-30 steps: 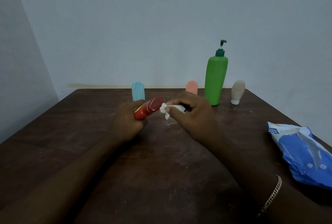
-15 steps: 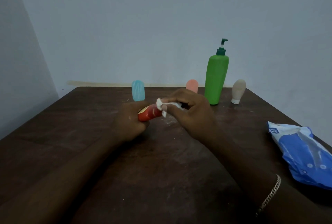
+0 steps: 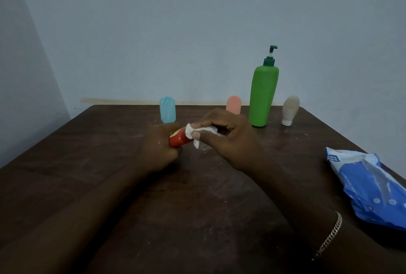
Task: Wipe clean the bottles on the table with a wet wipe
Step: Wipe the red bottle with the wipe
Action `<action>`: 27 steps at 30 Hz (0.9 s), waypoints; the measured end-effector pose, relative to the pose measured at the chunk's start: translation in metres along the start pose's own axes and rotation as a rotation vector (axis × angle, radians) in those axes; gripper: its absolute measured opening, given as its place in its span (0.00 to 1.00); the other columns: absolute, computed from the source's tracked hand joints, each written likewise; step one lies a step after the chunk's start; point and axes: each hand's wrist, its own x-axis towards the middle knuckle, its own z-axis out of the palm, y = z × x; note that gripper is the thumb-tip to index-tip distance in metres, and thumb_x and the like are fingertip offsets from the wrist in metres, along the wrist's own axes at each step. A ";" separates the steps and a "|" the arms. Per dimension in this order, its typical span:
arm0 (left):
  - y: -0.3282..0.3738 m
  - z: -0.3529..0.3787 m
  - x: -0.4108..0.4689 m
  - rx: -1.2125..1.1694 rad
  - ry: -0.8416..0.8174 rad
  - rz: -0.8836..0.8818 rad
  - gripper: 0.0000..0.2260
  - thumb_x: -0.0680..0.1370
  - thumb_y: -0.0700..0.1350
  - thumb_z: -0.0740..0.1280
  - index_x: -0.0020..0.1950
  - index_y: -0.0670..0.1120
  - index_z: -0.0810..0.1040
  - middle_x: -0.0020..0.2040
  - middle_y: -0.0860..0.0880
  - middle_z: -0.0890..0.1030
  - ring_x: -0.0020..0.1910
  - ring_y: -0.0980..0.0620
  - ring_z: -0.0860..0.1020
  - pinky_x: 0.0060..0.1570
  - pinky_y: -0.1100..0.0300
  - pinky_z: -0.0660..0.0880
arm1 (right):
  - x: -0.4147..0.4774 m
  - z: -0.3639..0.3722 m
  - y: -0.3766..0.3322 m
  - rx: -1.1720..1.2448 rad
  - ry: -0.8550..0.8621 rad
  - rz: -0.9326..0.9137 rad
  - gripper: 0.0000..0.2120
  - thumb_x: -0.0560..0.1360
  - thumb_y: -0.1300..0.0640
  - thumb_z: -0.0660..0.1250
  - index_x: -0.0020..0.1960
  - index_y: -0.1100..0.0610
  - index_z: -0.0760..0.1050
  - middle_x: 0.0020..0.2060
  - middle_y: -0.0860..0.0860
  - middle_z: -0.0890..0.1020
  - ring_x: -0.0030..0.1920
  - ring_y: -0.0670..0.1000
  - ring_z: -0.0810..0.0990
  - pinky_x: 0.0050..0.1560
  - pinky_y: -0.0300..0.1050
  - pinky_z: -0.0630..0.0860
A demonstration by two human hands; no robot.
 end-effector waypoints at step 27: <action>0.005 -0.017 0.012 -1.111 -0.080 -0.344 0.31 0.67 0.40 0.77 0.68 0.45 0.69 0.63 0.39 0.78 0.62 0.42 0.79 0.60 0.50 0.77 | -0.005 0.003 0.029 -0.086 0.149 0.236 0.08 0.76 0.49 0.70 0.52 0.49 0.84 0.42 0.43 0.85 0.43 0.46 0.84 0.44 0.53 0.82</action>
